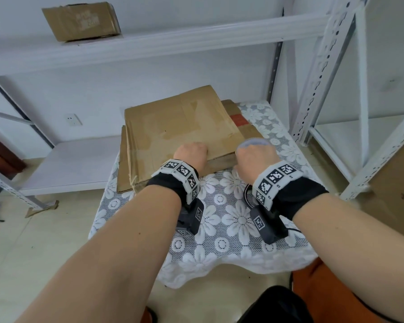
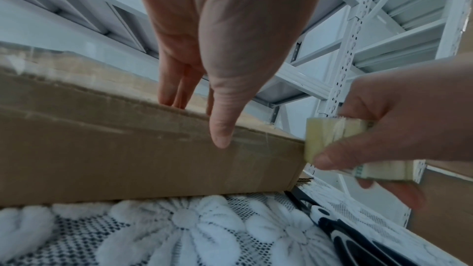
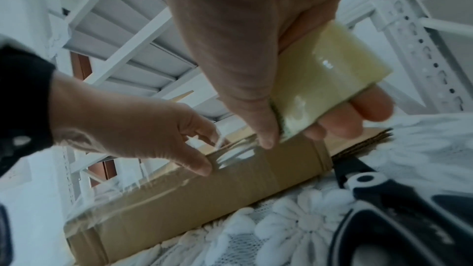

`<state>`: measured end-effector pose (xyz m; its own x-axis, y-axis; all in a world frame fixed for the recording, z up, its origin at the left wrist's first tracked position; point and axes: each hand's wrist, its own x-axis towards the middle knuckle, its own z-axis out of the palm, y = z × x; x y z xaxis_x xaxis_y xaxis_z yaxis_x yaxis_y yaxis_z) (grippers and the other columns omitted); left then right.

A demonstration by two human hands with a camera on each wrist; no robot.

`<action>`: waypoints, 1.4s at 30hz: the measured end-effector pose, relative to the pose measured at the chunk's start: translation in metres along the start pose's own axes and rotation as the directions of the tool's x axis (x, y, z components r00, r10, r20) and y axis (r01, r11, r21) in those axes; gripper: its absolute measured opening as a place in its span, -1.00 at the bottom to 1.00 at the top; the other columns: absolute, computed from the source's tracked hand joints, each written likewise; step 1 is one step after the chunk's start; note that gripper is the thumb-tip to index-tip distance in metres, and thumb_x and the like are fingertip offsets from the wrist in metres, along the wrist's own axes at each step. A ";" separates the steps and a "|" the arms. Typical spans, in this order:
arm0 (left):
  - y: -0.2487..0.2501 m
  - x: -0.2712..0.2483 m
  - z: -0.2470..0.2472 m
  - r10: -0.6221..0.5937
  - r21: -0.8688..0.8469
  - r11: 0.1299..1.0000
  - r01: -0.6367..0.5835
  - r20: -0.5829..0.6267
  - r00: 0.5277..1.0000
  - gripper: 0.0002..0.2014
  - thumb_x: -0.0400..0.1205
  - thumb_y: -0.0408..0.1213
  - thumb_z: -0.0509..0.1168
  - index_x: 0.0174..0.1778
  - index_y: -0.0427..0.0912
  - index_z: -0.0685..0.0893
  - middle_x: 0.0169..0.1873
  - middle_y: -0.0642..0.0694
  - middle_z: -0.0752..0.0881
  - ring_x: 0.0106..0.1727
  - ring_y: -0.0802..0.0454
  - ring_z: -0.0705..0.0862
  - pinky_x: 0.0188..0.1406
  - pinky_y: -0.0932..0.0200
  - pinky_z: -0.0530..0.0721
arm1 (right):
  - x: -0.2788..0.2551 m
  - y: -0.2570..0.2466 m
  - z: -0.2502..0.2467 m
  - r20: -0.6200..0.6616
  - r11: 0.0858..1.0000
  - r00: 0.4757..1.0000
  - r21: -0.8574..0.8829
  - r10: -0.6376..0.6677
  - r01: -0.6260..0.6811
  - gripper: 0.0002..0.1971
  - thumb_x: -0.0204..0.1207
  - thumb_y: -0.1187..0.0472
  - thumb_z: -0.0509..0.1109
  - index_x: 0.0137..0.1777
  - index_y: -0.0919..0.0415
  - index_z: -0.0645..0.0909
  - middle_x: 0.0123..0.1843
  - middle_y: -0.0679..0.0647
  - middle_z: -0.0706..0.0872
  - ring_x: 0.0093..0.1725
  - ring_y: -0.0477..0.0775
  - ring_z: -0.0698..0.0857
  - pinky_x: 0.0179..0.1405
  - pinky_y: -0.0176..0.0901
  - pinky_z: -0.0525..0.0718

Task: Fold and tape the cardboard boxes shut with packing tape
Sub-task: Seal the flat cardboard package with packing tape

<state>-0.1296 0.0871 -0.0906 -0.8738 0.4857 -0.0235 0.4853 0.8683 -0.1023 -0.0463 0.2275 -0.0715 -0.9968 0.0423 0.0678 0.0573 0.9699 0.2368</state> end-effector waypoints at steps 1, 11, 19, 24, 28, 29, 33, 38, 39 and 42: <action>0.001 0.000 -0.001 0.005 0.012 1.000 -0.005 0.004 1.000 -0.80 0.65 -0.37 0.19 0.15 -0.21 0.63 0.08 -0.16 0.70 0.10 -0.17 0.68 -0.06 0.05 0.58 | 0.000 0.002 0.003 0.009 1.000 1.000 0.026 -0.007 0.007 -0.71 0.58 0.19 0.27 0.14 0.41 0.62 -0.13 0.19 0.76 -0.24 0.11 0.69 -0.33 -0.19 0.56; 0.004 0.001 -0.009 0.033 0.075 0.996 -0.038 0.057 0.998 -0.77 0.62 -0.44 0.21 0.17 -0.24 0.61 0.12 -0.20 0.66 0.15 -0.18 0.66 0.07 0.02 0.63 | -0.004 0.018 -0.007 0.154 0.996 0.986 0.072 -0.062 0.051 -0.84 0.57 0.22 0.22 -0.02 0.23 0.61 -0.26 0.01 0.55 -0.23 0.04 0.53 -0.27 -0.17 0.47; 0.007 0.002 -0.013 0.033 0.121 0.992 -0.042 0.077 0.997 -0.77 0.62 -0.42 0.20 0.16 -0.21 0.63 0.08 -0.16 0.68 0.13 -0.14 0.66 -0.06 0.10 0.56 | 0.013 0.036 0.017 -0.099 0.999 0.995 0.016 0.030 -0.028 -0.67 0.62 -0.07 0.28 -0.15 0.20 0.61 -0.32 0.00 0.59 -0.25 0.07 0.58 -0.20 -0.18 0.48; 0.010 0.005 -0.009 -0.006 0.076 0.997 0.004 0.036 0.999 -0.80 0.66 -0.10 0.32 -0.02 -0.19 0.64 -0.02 -0.10 0.67 -0.09 -0.06 0.61 -0.13 0.12 0.58 | 0.007 0.035 0.023 -0.110 0.999 0.993 0.030 0.040 -0.037 -0.60 0.63 -0.12 0.23 -0.25 0.19 0.52 -0.54 -0.08 0.38 -0.38 0.02 0.52 -0.12 -0.17 0.46; 0.015 0.007 -0.001 -0.062 -0.020 0.998 0.062 -0.011 0.998 -0.68 0.61 0.04 0.37 -0.13 -0.16 0.52 -0.05 -0.09 0.66 -0.05 -0.07 0.64 -0.12 0.10 0.58 | 0.006 0.033 0.021 -0.077 0.999 0.996 0.039 0.038 -0.035 -0.60 0.63 0.04 0.26 -0.41 0.18 0.37 -0.54 -0.06 0.35 -0.37 0.03 0.50 -0.17 -0.18 0.46; 0.015 0.007 0.001 -0.058 -0.036 0.998 0.058 -0.013 0.998 -0.69 0.61 0.02 0.38 -0.12 -0.16 0.52 -0.02 -0.10 0.66 -0.02 -0.07 0.65 -0.10 0.10 0.58 | 0.006 0.032 0.019 -0.052 0.997 0.998 0.060 0.047 -0.044 -0.69 0.61 0.14 0.26 -0.38 0.19 0.44 -0.54 -0.05 0.35 -0.37 0.04 0.51 -0.19 -0.20 0.45; 0.017 0.009 -0.005 -0.058 -0.035 0.998 0.058 0.007 0.998 -0.71 0.62 -0.05 0.39 0.01 -0.23 0.61 0.02 -0.14 0.67 0.06 -0.10 0.66 -0.02 0.08 0.62 | 0.006 0.033 0.009 0.009 0.993 0.998 0.105 0.060 -0.060 -0.85 0.48 0.27 0.24 -0.32 0.25 0.45 -0.44 0.01 0.49 -0.31 0.07 0.56 -0.16 -0.19 0.47; 0.017 0.010 -0.007 -0.050 -0.005 0.999 0.050 -0.001 0.999 -0.73 0.63 -0.14 0.38 0.13 -0.25 0.63 0.10 -0.18 0.68 0.13 -0.17 0.68 0.02 0.03 0.64 | 0.014 0.034 0.014 0.027 0.996 0.999 0.068 0.046 -0.048 -0.66 0.56 0.22 0.24 -0.45 0.14 0.31 -0.50 -0.06 0.41 -0.35 -0.01 0.49 -0.08 -0.19 0.43; 0.017 0.010 -0.005 -0.041 0.010 0.999 0.041 -0.008 0.999 -0.75 0.64 -0.18 0.36 0.15 -0.23 0.62 0.10 -0.18 0.67 0.13 -0.17 0.68 0.03 0.01 0.65 | 0.016 0.035 0.015 0.033 0.997 0.998 0.062 0.050 -0.052 -0.66 0.59 0.19 0.24 -0.44 0.15 0.35 -0.51 -0.06 0.40 -0.37 -0.03 0.47 -0.09 -0.20 0.40; 0.017 0.008 -0.004 -0.010 0.065 0.998 0.011 -0.005 1.000 -0.88 0.65 -0.30 0.29 0.08 -0.19 0.59 0.07 -0.17 0.66 0.08 -0.17 0.67 -0.03 0.01 0.67 | 0.019 0.036 0.019 0.070 0.996 0.995 0.046 0.067 -0.071 -0.80 0.63 0.15 0.23 -0.22 0.15 0.51 -0.49 -0.06 0.41 -0.30 0.01 0.51 0.14 -0.11 0.44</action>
<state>-0.1285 0.1061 -0.0890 -0.8787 0.4771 -0.0170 0.4730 0.8652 -0.1668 -0.0645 0.2674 -0.0804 -0.9921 0.1242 0.0160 0.1249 0.9744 0.1867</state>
